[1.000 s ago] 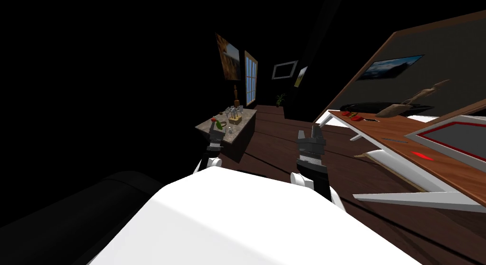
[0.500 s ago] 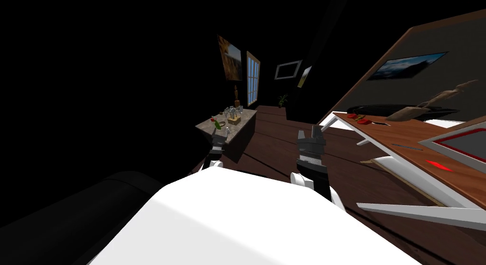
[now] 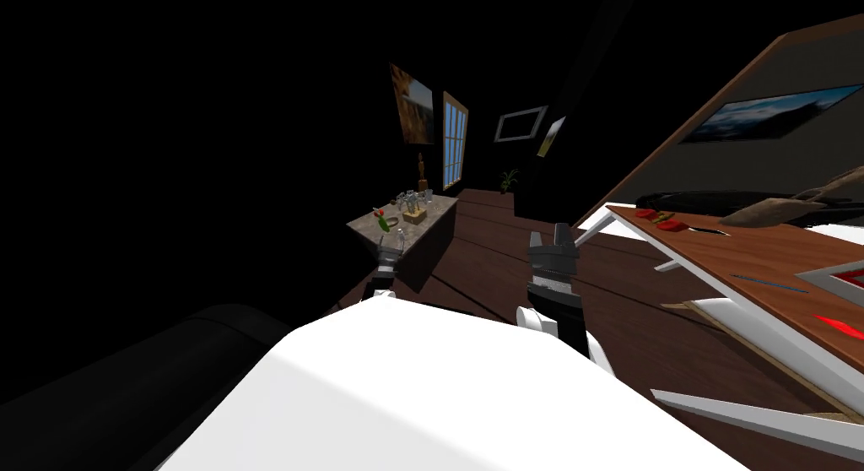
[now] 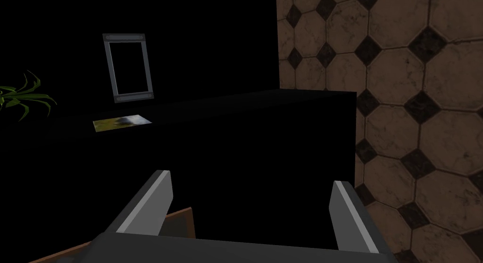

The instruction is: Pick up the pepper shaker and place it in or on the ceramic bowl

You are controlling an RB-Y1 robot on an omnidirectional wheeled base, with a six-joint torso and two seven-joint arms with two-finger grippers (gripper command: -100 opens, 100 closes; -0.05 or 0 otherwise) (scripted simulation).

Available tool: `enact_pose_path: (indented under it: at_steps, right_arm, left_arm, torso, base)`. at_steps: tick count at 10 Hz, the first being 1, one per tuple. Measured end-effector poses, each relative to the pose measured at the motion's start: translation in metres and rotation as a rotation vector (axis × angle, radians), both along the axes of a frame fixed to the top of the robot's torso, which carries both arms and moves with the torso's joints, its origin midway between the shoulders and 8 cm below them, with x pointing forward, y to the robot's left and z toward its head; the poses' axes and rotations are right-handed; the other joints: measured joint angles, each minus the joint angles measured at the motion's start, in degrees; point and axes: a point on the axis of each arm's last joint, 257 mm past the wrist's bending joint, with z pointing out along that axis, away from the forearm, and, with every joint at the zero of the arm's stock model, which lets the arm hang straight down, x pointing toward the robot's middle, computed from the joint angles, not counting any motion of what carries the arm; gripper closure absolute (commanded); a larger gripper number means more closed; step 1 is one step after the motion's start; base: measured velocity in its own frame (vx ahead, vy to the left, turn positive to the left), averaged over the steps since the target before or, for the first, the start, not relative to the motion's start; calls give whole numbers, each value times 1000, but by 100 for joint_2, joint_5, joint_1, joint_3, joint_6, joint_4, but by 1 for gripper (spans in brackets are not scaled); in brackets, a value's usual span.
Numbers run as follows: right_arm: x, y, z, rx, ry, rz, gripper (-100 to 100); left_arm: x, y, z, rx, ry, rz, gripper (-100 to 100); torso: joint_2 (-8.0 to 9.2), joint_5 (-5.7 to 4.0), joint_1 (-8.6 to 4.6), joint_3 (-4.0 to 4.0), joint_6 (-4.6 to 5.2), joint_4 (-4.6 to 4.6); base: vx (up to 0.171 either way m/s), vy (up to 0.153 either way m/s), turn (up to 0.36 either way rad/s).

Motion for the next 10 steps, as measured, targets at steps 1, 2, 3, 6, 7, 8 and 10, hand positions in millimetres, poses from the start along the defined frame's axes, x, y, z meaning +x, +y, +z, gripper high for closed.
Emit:
enact_pose_path:
  at_steps: [1, 2, 3, 6, 7, 8, 10]
  right_arm:
    - [0, 0, 0, 0, 0, 0, 0]
    - [0, 0, 0, 0, 0, 0, 0]
    - [0, 0, 0, 0, 0, 0, 0]
    - [0, 0, 0, 0, 0, 0, 0]
    - [0, 0, 0, 0, 0, 0, 0]
    - [0, 0, 0, 0, 0, 0, 0]
    - [0, 0, 0, 0, 0, 0, 0]
  left_arm:
    - [1, 7, -12, -41, 15, 5, -100]
    - [4, 13, -24, -82, 27, 12, -100]
    - [3, 22, -33, -120, 38, 23, -100]
    - [-1, 53, -58, -226, 59, 64, -100]
    - [-3, 63, -62, -259, 62, 80, -100]
    - [-4, 74, -67, -291, 64, 98, -100]
    - [-8, 95, -80, -353, 62, 139, -100]
  torso:
    - [-5, 1, 5, -3, 1, -1]
    - [-3, 1, 6, -2, 1, -1]
    - [-9, 0, 0, -5, 0, -2]
    - [-19, 2, 14, -11, 1, -4]
    - [-34, 3, 17, -19, 1, -7]
    - [-27, 4, 22, -17, 0, -7]
    - [-12, 4, 24, -8, 1, -3]
  base:
    - [119, -112, 86]
    - [144, -133, 84]
    - [140, -131, 113]
    - [179, -103, 77]
    - [178, -81, 117]
    - [143, -79, 75]
    - [150, -75, 65]
